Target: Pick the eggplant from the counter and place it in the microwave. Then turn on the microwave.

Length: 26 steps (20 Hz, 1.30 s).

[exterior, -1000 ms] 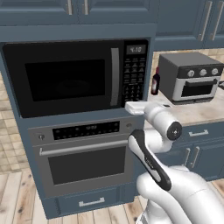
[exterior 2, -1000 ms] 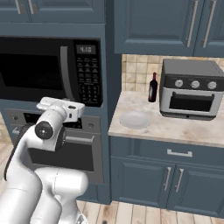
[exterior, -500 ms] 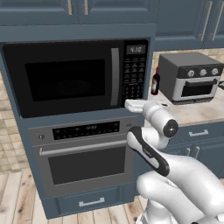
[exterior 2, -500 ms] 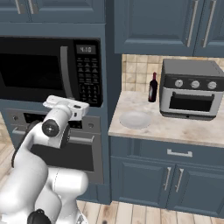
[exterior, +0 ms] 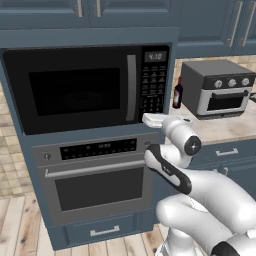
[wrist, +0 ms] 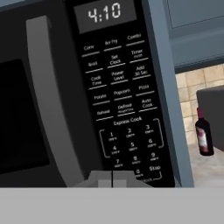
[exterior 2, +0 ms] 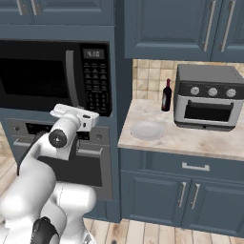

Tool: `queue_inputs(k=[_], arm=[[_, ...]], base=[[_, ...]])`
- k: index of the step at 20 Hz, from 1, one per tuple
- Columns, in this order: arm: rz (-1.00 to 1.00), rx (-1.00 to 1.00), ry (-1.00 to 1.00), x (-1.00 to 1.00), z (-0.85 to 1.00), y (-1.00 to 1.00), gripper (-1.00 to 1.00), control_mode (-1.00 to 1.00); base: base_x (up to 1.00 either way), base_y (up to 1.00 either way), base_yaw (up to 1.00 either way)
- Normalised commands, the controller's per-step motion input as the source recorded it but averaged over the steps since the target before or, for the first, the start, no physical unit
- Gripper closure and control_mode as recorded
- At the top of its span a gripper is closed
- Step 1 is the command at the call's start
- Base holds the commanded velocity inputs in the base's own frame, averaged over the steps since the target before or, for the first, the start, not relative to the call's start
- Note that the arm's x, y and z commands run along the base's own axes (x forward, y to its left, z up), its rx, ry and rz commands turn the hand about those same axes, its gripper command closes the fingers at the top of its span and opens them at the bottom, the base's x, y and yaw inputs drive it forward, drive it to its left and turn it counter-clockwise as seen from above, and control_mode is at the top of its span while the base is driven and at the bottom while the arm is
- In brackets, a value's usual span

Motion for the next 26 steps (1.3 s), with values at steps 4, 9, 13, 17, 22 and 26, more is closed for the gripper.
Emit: queue_inputs(k=[4,9,13,17,22,26], arm=[[-0.03,0.03,0.00,0.00,-0.08,-0.01,1.00,-1.00],[-0.03,0.04,0.00,0.00,-0.09,-0.01,-1.00,-1.00],[-0.02,0.05,0.00,0.00,-0.07,-0.07,-1.00,-1.00],[0.00,0.05,0.00,-0.01,-0.08,-0.08,-1.00,-1.00],[0.00,0.05,0.00,-0.06,-0.10,-0.05,-1.00,-1.00],[0.00,0.10,0.00,-0.08,-0.09,-0.05,-1.00,-1.00]], base=[[0.00,0.00,0.00],[0.00,0.00,0.00],[0.00,0.00,0.00],[0.00,0.00,0.00],[0.00,0.00,0.00],[0.00,0.00,0.00]])
